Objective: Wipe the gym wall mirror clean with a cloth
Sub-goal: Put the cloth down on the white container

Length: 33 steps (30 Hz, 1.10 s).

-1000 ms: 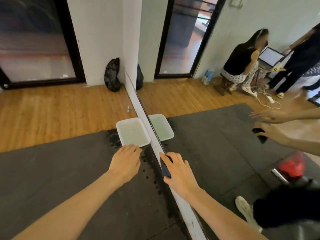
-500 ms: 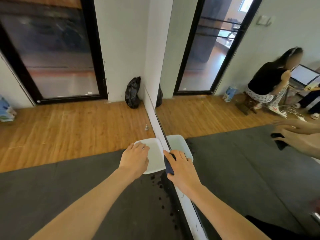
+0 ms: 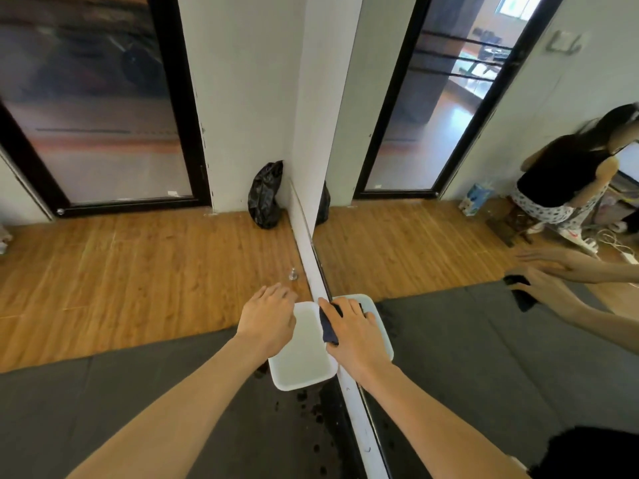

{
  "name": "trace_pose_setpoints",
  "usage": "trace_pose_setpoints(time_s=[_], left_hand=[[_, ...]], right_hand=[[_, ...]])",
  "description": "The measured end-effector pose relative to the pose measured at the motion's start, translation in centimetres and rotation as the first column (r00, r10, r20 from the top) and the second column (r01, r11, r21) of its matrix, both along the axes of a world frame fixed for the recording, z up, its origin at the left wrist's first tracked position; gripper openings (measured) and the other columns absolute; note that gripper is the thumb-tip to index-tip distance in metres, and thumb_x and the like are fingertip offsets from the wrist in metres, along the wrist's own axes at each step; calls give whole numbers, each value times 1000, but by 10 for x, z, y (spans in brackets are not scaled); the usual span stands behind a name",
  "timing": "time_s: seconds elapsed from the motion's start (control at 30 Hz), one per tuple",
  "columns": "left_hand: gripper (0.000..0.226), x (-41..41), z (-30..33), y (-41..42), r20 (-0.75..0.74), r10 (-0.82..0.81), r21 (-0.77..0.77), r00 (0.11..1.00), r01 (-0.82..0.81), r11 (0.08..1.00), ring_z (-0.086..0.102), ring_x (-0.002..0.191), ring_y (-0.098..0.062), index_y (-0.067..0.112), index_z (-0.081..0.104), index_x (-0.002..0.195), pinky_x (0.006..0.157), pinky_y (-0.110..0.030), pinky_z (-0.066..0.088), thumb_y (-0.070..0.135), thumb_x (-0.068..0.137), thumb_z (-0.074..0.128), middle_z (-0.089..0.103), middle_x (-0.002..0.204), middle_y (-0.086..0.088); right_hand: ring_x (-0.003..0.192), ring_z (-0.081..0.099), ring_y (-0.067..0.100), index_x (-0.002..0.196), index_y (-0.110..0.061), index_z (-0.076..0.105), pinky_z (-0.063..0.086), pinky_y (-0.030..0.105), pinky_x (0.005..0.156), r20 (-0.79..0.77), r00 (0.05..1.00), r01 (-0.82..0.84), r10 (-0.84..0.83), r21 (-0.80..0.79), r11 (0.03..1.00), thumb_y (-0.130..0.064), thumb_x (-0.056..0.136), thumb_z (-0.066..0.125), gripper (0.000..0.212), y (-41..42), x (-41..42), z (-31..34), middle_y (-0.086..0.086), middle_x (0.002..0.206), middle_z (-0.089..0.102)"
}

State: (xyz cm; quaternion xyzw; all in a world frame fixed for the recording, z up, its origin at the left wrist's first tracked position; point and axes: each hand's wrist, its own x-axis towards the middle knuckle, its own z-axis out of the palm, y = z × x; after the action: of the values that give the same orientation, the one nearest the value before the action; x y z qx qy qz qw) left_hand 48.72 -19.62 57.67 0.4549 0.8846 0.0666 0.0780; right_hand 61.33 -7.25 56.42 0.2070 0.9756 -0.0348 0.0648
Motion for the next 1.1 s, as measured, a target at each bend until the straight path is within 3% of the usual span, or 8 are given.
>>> trace_pose_setpoints(time_s=[0.4, 0.5, 0.57, 0.73, 0.9, 1.03, 1.1], left_hand=[[45, -160, -28, 60, 33, -128, -23, 991, 129, 991, 28, 150, -17, 18, 39, 152, 123, -31, 17, 22, 108, 38, 36, 161, 0], [37, -198, -41, 76, 148, -114, -27, 982, 119, 993, 46, 138, -19, 19, 50, 143, 116, -32, 34, 22, 107, 39, 50, 149, -1], [31, -223, -55, 87, 279, -76, -49, 957, 93, 994, 58, 123, -21, 18, 56, 134, 103, -36, 49, 24, 107, 41, 58, 138, -2], [35, -251, -99, 111, 645, -43, -42, 763, 92, 995, 59, 119, -20, 21, 52, 138, 99, -36, 50, 29, 105, 47, 61, 135, 0], [34, -269, -140, 134, 795, 20, -23, 606, -3, 1000, 61, 118, -18, 20, 56, 138, 97, -27, 46, 30, 107, 47, 66, 128, 0], [36, -289, -184, 148, 901, 143, -124, 409, -72, 990, 64, 106, -15, 15, 62, 129, 67, -10, 48, 38, 102, 56, 69, 118, -4], [38, -297, -209, 150, 909, 203, -174, 364, -111, 979, 63, 100, -13, 16, 60, 126, 62, -11, 46, 41, 97, 64, 68, 117, -3]], right_hand=[[140, 37, 23, 156, -24, 23, 38, 40, 112, -13, 990, 142, -144, -67, 988, -33, 101, 57, 66, 42, -148, -45, 3, 154, 36], [142, 35, 22, 158, -23, 17, 34, 38, 115, 0, 979, 204, -204, -90, 975, -35, 101, 58, 71, 48, -188, -58, 2, 156, 35], [142, 36, 20, 160, -22, 12, 35, 38, 116, -15, 964, 261, -264, -113, 959, -38, 99, 59, 79, 50, -215, -71, 1, 155, 36], [135, 42, 20, 161, -23, 6, 40, 37, 111, -54, 923, 362, -380, -206, 909, -37, 98, 60, 84, 53, -260, -107, 0, 147, 44], [136, 43, 19, 161, -25, 5, 43, 34, 111, -94, 878, 417, -469, -333, 846, -38, 94, 68, 93, 63, -285, -150, 1, 150, 41], [139, 40, 18, 160, -32, 2, 49, 38, 106, -86, 853, 418, -514, -478, 773, -38, 86, 78, 106, 73, -298, -191, 1, 155, 32], [138, 42, 17, 159, -32, 2, 49, 37, 106, -94, 859, 390, -503, -515, 763, -34, 84, 81, 110, 74, -305, -212, 1, 153, 34]])
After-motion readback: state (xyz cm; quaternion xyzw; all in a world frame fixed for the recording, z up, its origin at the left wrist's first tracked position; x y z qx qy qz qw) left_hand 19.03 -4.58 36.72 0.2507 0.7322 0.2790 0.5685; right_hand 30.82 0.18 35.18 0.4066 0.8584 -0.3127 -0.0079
